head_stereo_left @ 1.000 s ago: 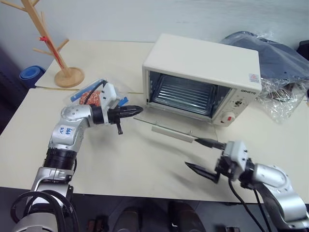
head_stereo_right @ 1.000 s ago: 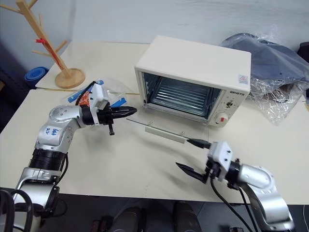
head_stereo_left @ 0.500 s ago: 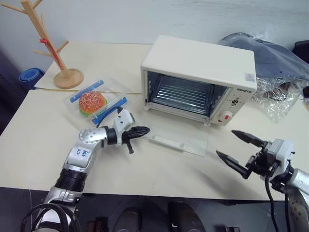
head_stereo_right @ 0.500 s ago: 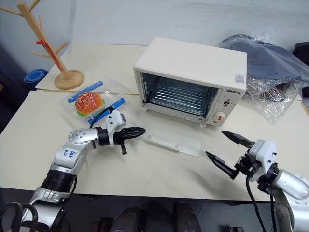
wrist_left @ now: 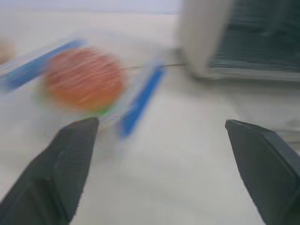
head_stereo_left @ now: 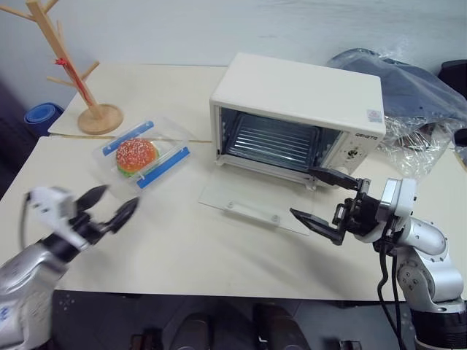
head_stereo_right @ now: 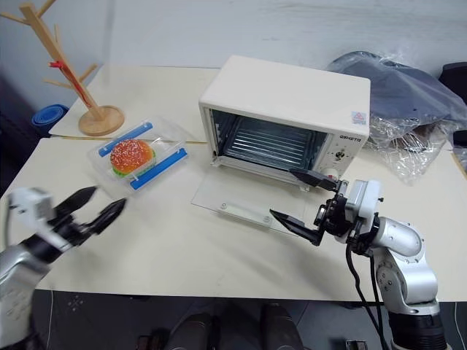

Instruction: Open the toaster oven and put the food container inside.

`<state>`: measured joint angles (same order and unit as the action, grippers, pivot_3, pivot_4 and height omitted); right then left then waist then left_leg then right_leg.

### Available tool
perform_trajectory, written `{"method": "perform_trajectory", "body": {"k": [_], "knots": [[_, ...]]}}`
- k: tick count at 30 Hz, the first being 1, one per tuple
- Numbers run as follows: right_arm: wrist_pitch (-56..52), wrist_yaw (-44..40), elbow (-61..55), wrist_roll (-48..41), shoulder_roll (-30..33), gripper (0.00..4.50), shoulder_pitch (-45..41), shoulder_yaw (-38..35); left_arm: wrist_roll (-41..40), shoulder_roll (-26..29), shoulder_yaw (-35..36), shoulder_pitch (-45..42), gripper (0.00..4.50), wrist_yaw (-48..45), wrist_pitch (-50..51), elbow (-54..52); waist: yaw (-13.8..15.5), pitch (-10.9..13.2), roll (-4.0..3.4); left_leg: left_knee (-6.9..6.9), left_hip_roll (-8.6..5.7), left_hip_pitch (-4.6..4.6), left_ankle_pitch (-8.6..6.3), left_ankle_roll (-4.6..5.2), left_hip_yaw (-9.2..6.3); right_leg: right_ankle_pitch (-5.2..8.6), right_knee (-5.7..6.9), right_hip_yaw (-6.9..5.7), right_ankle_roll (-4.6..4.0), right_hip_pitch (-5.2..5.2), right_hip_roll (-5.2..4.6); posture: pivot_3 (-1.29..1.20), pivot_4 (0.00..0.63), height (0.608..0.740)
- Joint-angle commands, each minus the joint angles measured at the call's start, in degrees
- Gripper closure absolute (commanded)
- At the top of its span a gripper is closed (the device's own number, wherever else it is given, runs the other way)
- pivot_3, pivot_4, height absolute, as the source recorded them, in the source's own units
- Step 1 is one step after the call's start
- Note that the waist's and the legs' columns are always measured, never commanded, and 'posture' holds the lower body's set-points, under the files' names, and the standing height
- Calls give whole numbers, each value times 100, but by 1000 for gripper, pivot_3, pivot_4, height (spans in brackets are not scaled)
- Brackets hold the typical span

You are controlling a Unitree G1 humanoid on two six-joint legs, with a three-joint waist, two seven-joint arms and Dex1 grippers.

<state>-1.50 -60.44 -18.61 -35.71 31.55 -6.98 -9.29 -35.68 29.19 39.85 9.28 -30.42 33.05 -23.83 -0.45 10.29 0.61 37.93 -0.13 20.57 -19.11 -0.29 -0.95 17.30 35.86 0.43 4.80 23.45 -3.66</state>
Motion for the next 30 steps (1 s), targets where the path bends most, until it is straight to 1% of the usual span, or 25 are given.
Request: {"method": "perform_trajectory", "body": {"k": [1, 3, 5, 7, 8, 12, 14, 17, 19, 22, 30], "knots": [[125, -108, -66, 23, 20, 0, -165, 78, -494, 12, 1130, 202, 26, 691, 355, -18, 47, 0, 1, 0, 0, 0, 0, 0, 0, 0, 0, -1, 0, 1, 0, 0, 150, 740], [154, -124, -52, 67, 1, 0, -245, 136, -750, 149, 1391, 150, 26, 930, 715, 172, 70, -1, 2, 1, -4, 0, 0, 0, -4, 1, 1, -6, -1, -2, -6, 0, 150, 740], [189, -138, -46, 116, 3, 0, -302, 191, -967, 348, 1438, -27, 26, 1111, 1052, 324, 79, -1, 2, 1, -6, -2, 1, 0, -6, 1, 6, -9, -3, -3, -10, 0, 150, 740], [179, -110, -45, 140, -4, 0, -327, 211, -1318, 604, 1398, -392, 26, 1388, 1622, 518, 110, 0, 2, 1, -9, -3, 1, 1, -8, 2, 7, -10, -3, -4, -14, 0, 150, 740], [161, -76, -38, 159, -11, 0, -344, 218, -1474, 776, 1312, -672, 26, 1559, 2000, 694, 113, -2, 5, 1, -8, -3, 1, 0, -8, 2, 7, -10, -3, -4, -13, 0, 150, 740], [158, -25, 5, 223, -20, 0, -407, 229, -1663, 1406, 866, -1616, 26, 1856, 2908, 1334, 96, -3, 6, -1, -10, -2, 0, -2, -7, 2, 7, -9, -3, -1, -13, 0, 150, 740], [151, -11, -3, 234, -14, 0, -406, 219, -1565, 1643, 635, -2250, 26, 2091, 3194, 1850, 57, -2, 6, -4, -10, 0, 0, -4, -7, 2, 7, -9, -3, 3, -12, 0, 150, 740], [174, 22, -56, 270, -10, 0, -310, 196, -1291, 2029, 32, -3190, 26, 2203, 3654, 2776, 35, -2, 8, -6, -11, 4, 2, -10, -8, 2, 7, -13, -3, 9, -7, 0, 150, 740], [191, 47, -86, 282, -13, 0, -251, 178, -1113, 2178, -288, -3516, 26, 2145, 3781, 3161, 6, -2, 7, -6, -11, 5, 3, -14, -4, 2, 10, -10, -3, 13, -4, 0, 150, 740], [275, 101, -161, 310, -49, 0, -76, 155, -802, 2247, -821, -4314, 26, 2049, 3878, 4073, -7, -2, 8, -10, -11, 5, 18, -42, 2, 2, 11, -5, -3, 18, -1, 0, 150, 740], [502, 126, -196, 339, -58, 0, 275, 101, -31, 2287, -1697, -5244, 26, 1703, 3867, 5312, 15, -2, 10, -9, -10, 8, 23, -50, 6, 1, 14, -5, -2, 22, 3, 0, 150, 740]]}}
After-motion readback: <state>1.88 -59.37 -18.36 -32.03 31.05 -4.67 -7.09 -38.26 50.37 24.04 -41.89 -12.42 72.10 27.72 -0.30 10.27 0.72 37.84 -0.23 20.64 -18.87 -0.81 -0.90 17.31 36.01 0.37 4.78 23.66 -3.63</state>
